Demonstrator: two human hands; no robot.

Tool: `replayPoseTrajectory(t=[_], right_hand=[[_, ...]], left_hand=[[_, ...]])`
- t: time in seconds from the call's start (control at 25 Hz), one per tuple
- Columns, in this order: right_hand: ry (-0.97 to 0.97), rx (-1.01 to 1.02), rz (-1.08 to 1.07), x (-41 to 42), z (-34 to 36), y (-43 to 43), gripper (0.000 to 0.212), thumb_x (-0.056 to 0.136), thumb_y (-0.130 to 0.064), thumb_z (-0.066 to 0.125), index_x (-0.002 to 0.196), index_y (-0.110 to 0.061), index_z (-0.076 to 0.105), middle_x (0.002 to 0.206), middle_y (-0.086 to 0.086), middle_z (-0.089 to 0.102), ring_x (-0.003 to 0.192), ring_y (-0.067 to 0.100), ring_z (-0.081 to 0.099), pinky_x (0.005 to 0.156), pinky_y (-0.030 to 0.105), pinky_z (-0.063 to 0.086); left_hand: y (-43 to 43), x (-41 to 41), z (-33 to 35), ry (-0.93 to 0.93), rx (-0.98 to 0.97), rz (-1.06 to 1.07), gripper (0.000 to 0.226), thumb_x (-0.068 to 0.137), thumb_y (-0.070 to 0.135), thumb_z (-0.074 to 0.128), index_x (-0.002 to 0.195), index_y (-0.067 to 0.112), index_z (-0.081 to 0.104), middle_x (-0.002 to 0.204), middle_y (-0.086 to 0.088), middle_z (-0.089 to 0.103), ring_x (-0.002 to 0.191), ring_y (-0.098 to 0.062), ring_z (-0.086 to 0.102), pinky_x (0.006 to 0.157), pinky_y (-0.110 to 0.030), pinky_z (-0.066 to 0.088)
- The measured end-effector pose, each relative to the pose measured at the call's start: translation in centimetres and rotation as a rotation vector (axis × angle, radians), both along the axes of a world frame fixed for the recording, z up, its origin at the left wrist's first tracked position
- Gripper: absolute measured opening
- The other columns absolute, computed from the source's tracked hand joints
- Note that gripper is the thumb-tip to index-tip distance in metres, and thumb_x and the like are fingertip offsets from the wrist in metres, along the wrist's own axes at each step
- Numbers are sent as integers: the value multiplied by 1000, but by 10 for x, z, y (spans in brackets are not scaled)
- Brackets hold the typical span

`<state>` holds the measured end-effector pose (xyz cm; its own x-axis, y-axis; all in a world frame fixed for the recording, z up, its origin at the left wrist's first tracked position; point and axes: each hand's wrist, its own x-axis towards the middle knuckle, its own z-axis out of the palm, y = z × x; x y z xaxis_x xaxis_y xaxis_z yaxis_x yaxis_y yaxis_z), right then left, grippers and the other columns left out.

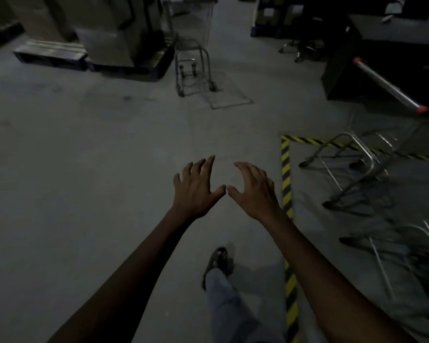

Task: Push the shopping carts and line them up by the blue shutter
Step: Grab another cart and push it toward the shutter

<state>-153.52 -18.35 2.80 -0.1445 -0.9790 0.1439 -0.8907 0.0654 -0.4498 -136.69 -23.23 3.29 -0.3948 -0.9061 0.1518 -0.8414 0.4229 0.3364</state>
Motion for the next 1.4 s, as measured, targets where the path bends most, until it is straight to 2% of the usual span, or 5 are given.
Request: replayPoseTrajectory(t=[0.36, 0.6, 0.88, 1.12, 1.4], right_hand=[[94, 43, 54, -15, 23, -402, 68, 86, -52, 55, 146, -26, 33, 151, 3, 33, 137, 25, 29, 107, 48, 26], [208, 47, 69, -25, 29, -625, 71, 84, -53, 56, 145, -25, 32, 154, 7, 27, 137, 29, 27, 107, 50, 25], [290, 50, 22, -60, 55, -936, 76, 84, -58, 54, 147, -25, 29, 154, 9, 25, 138, 30, 26, 108, 51, 25], [359, -52, -54, -133, 121, -1190, 75, 85, -55, 53, 148, -22, 27, 154, 10, 24, 136, 31, 28, 107, 50, 25], [415, 26, -13, -238, 93, -1477, 79, 81, -58, 57, 144, -21, 30, 146, 12, 34, 129, 32, 35, 102, 49, 28]], left_hand=[[-358, -8, 29, -62, -15, 84, 90, 71, 71, 20, 149, 26, 13, 152, -6, 28, 138, -31, 24, 102, -55, 29], [-569, -17, 27, -95, -21, 119, 88, 79, 65, 43, 150, 25, 9, 153, -8, 25, 138, -33, 23, 102, -57, 30], [-898, -44, 56, -165, -98, 44, 88, 80, 63, 47, 149, 25, 7, 154, -10, 20, 139, -34, 19, 102, -58, 27], [-1167, -110, 108, -256, -208, -34, 88, 78, 62, 50, 148, 24, 11, 152, -11, 24, 137, -35, 21, 103, -59, 28], [-1450, -213, 76, -301, -198, 27, 91, 77, 67, 50, 148, 23, 14, 150, -12, 29, 134, -35, 28, 100, -59, 33]])
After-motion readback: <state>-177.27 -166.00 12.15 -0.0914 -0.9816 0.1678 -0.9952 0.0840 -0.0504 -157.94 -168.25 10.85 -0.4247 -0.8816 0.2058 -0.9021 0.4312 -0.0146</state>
